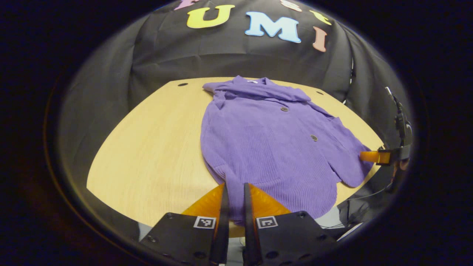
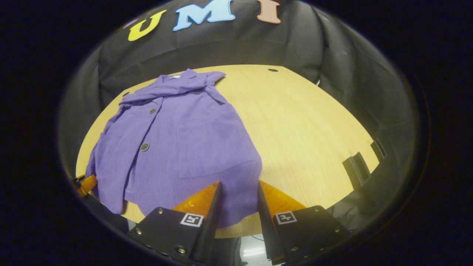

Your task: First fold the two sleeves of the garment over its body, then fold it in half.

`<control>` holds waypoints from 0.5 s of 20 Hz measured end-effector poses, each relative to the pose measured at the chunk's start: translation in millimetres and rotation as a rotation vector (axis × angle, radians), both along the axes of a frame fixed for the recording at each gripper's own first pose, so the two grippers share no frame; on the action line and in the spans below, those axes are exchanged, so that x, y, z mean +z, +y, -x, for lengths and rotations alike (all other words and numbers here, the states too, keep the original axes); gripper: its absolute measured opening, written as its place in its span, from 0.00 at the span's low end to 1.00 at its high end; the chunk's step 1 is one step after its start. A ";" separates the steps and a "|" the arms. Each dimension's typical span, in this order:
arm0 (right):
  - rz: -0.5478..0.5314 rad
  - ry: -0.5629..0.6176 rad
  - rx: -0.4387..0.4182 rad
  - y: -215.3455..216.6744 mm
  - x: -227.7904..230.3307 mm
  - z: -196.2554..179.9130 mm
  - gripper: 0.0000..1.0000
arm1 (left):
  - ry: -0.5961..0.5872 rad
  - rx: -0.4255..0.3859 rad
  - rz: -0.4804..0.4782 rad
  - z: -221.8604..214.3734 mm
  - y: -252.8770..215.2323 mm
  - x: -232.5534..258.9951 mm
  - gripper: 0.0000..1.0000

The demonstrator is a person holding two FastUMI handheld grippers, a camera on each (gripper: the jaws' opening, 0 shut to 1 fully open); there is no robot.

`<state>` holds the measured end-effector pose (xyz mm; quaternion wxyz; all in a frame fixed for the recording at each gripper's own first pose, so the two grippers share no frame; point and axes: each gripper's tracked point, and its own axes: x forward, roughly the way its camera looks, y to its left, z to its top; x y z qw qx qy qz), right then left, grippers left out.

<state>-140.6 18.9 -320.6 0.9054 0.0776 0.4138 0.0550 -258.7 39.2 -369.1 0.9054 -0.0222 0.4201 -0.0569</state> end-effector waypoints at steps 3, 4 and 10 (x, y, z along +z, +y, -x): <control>0.016 0.018 -0.035 6.1 -3.2 2.3 0.15 | 0.035 0.009 0.025 -4.9 -9.0 0.8 0.12; 0.017 0.002 -0.037 3.7 2.2 2.7 0.14 | 0.046 0.007 0.058 -1.7 -15.0 2.7 0.13; -0.118 -0.016 -0.062 14.6 32.7 -7.0 0.05 | 0.015 0.022 0.177 -13.4 -22.5 33.2 0.07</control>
